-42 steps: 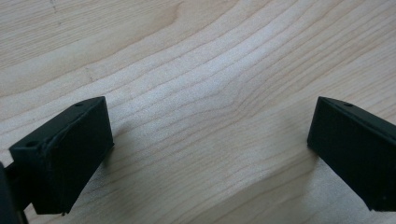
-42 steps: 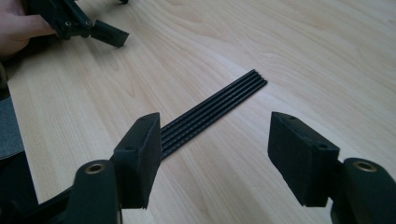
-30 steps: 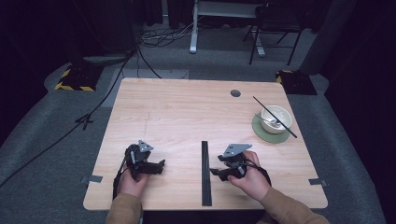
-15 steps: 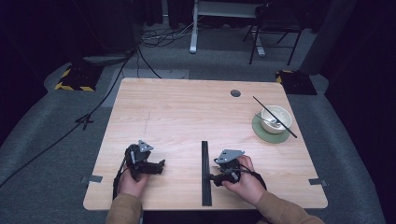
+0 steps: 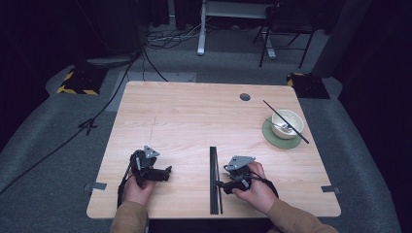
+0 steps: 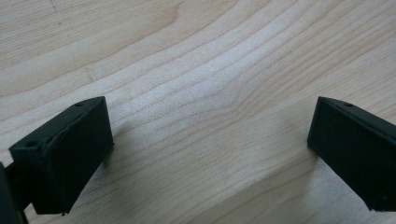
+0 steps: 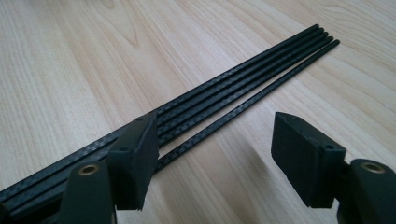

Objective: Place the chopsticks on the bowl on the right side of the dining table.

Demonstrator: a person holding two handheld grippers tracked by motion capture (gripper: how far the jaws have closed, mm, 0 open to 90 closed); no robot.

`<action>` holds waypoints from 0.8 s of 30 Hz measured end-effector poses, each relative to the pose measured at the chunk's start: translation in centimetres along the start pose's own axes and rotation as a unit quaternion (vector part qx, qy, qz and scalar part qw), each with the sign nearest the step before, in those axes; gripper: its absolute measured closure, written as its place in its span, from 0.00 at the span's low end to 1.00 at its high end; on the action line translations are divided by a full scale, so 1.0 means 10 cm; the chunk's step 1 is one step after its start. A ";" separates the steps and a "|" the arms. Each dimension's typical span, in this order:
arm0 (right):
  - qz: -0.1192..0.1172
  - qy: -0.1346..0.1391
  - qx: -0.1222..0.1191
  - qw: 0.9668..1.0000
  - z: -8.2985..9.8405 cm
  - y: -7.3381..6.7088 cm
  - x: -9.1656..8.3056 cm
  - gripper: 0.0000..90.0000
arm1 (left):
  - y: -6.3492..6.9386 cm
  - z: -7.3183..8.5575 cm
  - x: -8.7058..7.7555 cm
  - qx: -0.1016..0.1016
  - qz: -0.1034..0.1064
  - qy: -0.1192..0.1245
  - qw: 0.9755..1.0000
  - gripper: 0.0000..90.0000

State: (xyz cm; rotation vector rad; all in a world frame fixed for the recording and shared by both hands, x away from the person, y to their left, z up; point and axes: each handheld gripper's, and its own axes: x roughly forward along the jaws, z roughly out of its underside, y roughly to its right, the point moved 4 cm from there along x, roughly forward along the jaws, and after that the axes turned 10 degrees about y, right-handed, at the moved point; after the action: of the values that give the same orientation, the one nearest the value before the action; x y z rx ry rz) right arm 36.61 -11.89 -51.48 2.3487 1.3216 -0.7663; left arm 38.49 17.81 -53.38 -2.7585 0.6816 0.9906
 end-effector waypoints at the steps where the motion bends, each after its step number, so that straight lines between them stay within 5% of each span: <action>1: 0.000 0.000 0.000 1.000 0.00 0.00 0.00 0.36 | 0.00 0.00 0.00 0.000 0.000 0.000 1.000 0.00; 6: -0.002 -0.009 0.006 1.000 0.04 -0.01 0.01 0.36 | 0.00 0.00 0.00 0.000 0.000 0.000 1.000 0.00; 13: 0.023 -0.015 0.023 0.999 0.10 0.17 -0.09 0.37 | 0.00 0.00 0.00 0.000 0.000 -0.001 1.000 0.00; 19: 0.031 -0.028 0.029 0.999 0.16 0.31 -0.20 0.44 | 0.00 0.00 0.00 0.001 0.000 -0.001 1.000 0.00; 24: 0.028 -0.042 0.036 0.998 0.21 0.37 -0.28 0.62 | 0.00 0.00 0.00 0.000 0.001 0.001 1.000 0.00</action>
State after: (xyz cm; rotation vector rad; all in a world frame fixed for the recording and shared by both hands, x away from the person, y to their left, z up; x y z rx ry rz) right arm 37.99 -16.79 -51.35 2.3707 1.2081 -0.8982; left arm 38.49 17.81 -53.39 -2.7597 0.6832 0.9894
